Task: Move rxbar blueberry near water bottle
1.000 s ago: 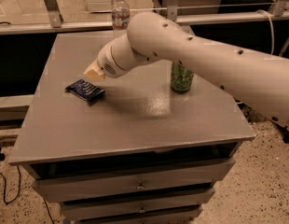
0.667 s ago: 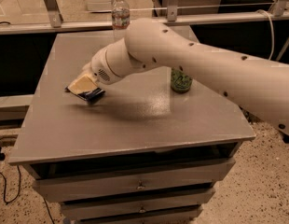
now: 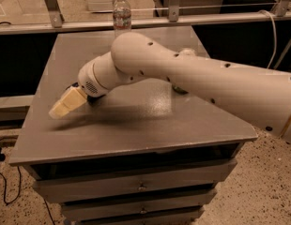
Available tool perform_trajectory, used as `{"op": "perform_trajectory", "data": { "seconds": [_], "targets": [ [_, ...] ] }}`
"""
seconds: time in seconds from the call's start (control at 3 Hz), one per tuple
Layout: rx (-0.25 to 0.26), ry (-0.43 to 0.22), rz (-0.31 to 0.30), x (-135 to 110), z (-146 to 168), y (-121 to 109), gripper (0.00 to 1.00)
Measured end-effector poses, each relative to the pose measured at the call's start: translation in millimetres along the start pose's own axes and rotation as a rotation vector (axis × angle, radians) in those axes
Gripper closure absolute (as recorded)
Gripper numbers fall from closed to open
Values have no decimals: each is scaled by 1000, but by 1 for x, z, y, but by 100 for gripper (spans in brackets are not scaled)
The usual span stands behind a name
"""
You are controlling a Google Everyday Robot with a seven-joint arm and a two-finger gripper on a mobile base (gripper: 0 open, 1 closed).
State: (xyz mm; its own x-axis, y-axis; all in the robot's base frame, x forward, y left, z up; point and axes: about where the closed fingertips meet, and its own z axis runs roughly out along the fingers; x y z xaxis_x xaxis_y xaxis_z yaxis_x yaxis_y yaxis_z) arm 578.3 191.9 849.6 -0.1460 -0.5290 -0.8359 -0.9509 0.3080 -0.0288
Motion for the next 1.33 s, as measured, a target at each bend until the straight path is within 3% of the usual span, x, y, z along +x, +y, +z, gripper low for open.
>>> {"op": "perform_trajectory", "data": {
  "seconds": [0.33, 0.67, 1.33],
  "targets": [
    [-9, 13, 16, 7, 12, 5, 0],
    [3, 23, 27, 12, 16, 3, 15],
    [52, 23, 14, 10, 8, -13, 62]
  ]
}}
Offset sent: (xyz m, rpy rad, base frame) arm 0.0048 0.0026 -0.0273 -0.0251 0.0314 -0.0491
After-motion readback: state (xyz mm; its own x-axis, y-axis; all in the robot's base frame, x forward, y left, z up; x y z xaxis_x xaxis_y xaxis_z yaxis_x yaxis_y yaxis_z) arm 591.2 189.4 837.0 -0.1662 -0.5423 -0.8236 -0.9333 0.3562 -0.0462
